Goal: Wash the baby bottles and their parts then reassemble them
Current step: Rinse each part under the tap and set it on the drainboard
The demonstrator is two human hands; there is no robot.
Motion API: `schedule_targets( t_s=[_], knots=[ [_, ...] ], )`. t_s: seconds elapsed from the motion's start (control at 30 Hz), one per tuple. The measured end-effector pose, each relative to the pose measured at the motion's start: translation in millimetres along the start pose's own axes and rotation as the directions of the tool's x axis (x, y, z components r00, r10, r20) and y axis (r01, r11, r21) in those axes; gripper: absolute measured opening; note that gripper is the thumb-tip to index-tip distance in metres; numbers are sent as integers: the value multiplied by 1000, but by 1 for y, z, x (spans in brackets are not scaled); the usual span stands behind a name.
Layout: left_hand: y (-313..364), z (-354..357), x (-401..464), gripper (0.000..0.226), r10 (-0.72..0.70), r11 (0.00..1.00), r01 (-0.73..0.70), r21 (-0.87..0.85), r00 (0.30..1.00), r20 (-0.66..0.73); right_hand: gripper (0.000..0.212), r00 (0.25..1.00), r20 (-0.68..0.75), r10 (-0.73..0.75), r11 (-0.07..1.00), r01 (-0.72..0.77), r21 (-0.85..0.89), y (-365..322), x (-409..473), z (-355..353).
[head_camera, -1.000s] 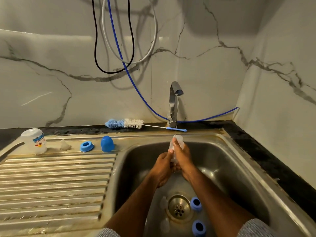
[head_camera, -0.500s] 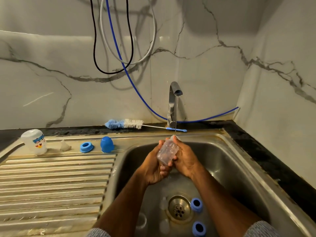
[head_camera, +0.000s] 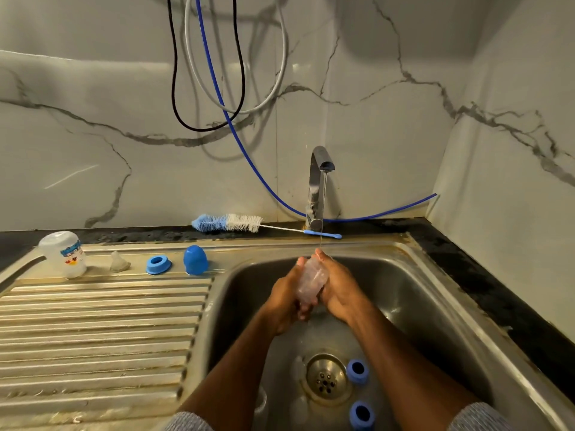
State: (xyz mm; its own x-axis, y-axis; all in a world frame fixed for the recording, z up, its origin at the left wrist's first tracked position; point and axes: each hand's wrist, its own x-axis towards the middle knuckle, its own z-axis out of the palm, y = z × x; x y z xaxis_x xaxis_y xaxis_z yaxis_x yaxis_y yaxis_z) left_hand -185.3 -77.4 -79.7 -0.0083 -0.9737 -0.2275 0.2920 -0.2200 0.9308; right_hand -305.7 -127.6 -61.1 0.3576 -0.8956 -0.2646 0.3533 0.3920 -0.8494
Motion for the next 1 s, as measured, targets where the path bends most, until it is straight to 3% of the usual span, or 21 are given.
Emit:
schedule_targets(
  t_s=[0.07, 0.17, 0.23, 0.3, 0.37, 0.5, 0.6, 0.67, 0.77, 0.87, 1.0],
  knots=[
    [7, -7, -5, 71, -149, 959, 179, -218, 978, 148, 48, 990, 139, -36, 996, 23, 88, -1, -4, -2],
    [13, -7, -8, 79, -152, 937, 226, -267, 951, 269, 49, 981, 181, -74, 993, 56, 100, -4, -5, -2],
    [11, -2, -7, 76, -109, 977, 129, -171, 986, 125, 47, 997, 72, -37, 999, 39, -35, -2, -4, 2],
    [4, 2, -3, 70, 53, 994, -45, 99, 996, -76, 42, 998, -70, -5, 992, -4, -126, 1, 0, 4],
    [-4, 5, 1, 58, 173, 971, -148, 188, 977, -122, 35, 987, -158, -27, 991, 6, -135, 3, 0, 7],
    [-6, 2, 2, 35, 259, 960, -244, 135, 960, -104, 35, 938, -319, -138, 962, 51, -268, 1, 8, 1],
    [-8, -1, 2, 46, 345, 917, -313, 248, 933, -99, 37, 888, -418, -190, 964, 89, -251, 0, 12, -10],
    [-8, 0, 2, 48, 367, 913, -335, 232, 924, -109, 37, 866, -466, -184, 970, 83, -229, -1, 15, -14],
    [-6, 4, 0, 43, 433, 879, -393, 270, 894, -111, 35, 865, -490, -108, 974, -5, -224, 1, 15, -17],
    [-7, 10, 1, 42, 509, 782, -436, 445, 859, -53, 50, 889, -453, 58, 980, -138, -146, 5, 11, -22],
    [-8, 15, 5, 47, 553, 671, -476, 568, 832, 44, 65, 900, -409, 148, 972, -208, -106, 8, 5, -21]
  ],
)
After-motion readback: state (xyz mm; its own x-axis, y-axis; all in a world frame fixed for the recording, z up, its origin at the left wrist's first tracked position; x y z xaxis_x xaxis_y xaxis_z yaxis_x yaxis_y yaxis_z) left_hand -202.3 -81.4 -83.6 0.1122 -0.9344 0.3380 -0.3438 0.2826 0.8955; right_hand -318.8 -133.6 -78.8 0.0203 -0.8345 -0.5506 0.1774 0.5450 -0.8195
